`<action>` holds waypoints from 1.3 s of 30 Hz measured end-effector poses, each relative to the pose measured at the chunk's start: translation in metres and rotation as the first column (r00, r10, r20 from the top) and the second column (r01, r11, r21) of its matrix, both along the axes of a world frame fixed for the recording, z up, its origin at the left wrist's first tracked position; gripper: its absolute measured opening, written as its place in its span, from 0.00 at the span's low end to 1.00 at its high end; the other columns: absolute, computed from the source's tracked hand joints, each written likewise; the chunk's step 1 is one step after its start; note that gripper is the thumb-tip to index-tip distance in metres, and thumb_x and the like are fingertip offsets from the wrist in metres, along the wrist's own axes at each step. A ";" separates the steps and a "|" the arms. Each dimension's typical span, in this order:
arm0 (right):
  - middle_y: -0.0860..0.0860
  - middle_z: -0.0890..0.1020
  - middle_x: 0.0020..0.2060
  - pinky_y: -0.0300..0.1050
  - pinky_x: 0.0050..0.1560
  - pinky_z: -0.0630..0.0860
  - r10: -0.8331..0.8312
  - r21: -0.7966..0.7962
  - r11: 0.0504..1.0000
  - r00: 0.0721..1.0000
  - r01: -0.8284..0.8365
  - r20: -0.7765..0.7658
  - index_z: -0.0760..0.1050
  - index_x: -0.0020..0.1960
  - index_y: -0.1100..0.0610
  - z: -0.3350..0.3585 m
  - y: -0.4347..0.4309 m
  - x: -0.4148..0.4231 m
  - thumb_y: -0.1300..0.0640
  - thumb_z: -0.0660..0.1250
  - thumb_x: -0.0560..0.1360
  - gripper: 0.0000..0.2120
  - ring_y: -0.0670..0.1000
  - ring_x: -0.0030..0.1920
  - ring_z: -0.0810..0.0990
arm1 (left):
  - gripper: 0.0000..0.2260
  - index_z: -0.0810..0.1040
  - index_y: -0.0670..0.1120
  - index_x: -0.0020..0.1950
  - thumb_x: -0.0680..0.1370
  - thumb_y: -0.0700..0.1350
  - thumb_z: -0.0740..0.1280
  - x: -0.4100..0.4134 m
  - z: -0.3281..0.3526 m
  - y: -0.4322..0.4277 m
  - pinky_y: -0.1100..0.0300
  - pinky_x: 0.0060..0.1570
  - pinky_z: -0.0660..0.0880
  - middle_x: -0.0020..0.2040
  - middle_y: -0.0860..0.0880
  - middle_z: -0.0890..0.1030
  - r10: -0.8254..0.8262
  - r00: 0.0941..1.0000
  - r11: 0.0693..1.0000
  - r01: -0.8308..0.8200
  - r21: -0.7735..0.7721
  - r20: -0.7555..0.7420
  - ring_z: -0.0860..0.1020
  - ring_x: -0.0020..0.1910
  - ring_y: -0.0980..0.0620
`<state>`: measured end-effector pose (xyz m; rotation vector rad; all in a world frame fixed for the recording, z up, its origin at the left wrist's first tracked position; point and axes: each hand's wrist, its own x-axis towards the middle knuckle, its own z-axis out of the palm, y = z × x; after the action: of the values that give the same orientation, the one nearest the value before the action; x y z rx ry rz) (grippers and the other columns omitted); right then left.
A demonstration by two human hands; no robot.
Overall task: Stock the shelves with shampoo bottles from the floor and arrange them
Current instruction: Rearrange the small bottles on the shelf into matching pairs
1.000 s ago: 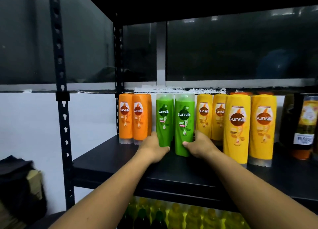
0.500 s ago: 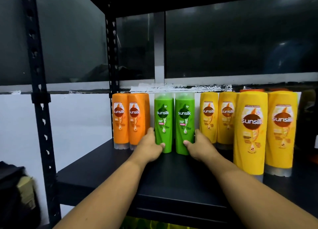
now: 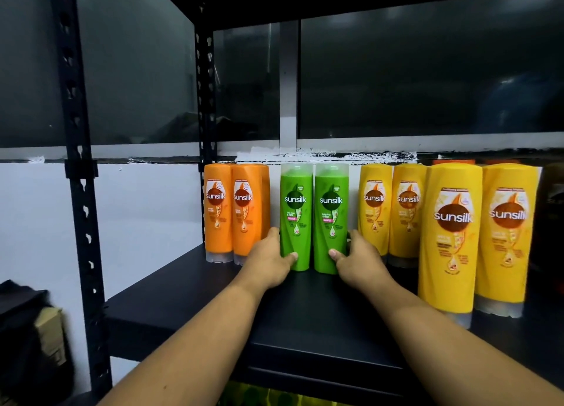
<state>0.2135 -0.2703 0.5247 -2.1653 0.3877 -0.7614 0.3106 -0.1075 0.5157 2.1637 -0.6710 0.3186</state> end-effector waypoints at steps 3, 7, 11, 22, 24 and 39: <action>0.55 0.79 0.62 0.48 0.62 0.74 -0.001 0.002 1.000 1.000 0.001 0.000 0.71 0.65 0.56 0.000 0.000 0.000 0.56 0.70 0.78 0.18 0.57 0.63 0.77 | 0.23 0.69 0.49 0.70 0.78 0.48 0.73 0.001 -0.001 0.000 0.51 0.64 0.77 0.65 0.49 0.80 -0.004 1.000 1.000 0.004 -0.003 0.016 0.79 0.62 0.48; 0.55 0.79 0.62 0.47 0.61 0.73 0.001 -0.008 1.000 1.000 -0.001 0.005 0.71 0.66 0.57 0.001 0.000 0.001 0.55 0.69 0.79 0.18 0.57 0.63 0.77 | 0.23 0.69 0.50 0.70 0.78 0.48 0.73 0.003 -0.001 -0.001 0.50 0.63 0.77 0.64 0.49 0.80 -0.009 1.000 1.000 0.009 -0.008 0.016 0.80 0.62 0.48; 0.55 0.79 0.64 0.47 0.63 0.72 0.014 -0.011 1.000 1.000 -0.014 0.006 0.70 0.69 0.57 0.001 0.000 0.001 0.55 0.69 0.79 0.20 0.57 0.65 0.76 | 0.23 0.69 0.50 0.70 0.78 0.48 0.73 0.005 -0.002 -0.001 0.48 0.62 0.78 0.64 0.49 0.80 -0.018 1.000 1.000 0.019 -0.013 0.013 0.81 0.59 0.48; 0.54 0.79 0.64 0.48 0.66 0.73 0.026 -0.019 0.999 0.999 -0.026 0.021 0.70 0.69 0.57 -0.001 -0.002 0.004 0.55 0.70 0.78 0.21 0.56 0.65 0.77 | 0.23 0.68 0.52 0.70 0.78 0.49 0.73 0.010 -0.005 -0.001 0.48 0.60 0.79 0.63 0.49 0.81 -0.036 0.999 0.999 0.036 -0.012 0.012 0.82 0.56 0.48; 0.54 0.79 0.63 0.48 0.65 0.74 0.027 -0.018 0.999 0.999 -0.027 0.022 0.70 0.69 0.56 -0.001 -0.002 0.005 0.55 0.70 0.78 0.21 0.56 0.64 0.77 | 0.23 0.69 0.52 0.70 0.78 0.49 0.73 0.010 -0.005 -0.001 0.48 0.59 0.80 0.63 0.50 0.81 -0.032 0.999 0.999 0.032 -0.012 0.018 0.82 0.55 0.48; 0.53 0.79 0.64 0.51 0.66 0.75 0.032 -0.023 0.999 0.999 -0.031 0.025 0.69 0.70 0.56 -0.003 -0.004 0.007 0.53 0.70 0.78 0.23 0.56 0.64 0.77 | 0.22 0.69 0.53 0.69 0.78 0.49 0.73 0.011 -0.005 0.000 0.48 0.59 0.80 0.62 0.51 0.81 -0.041 0.999 0.999 0.041 -0.015 0.002 0.83 0.55 0.49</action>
<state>0.2205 -0.2744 0.5217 -2.1756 0.3325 -0.7791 0.3221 -0.1080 0.5102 2.1331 -0.7108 0.3031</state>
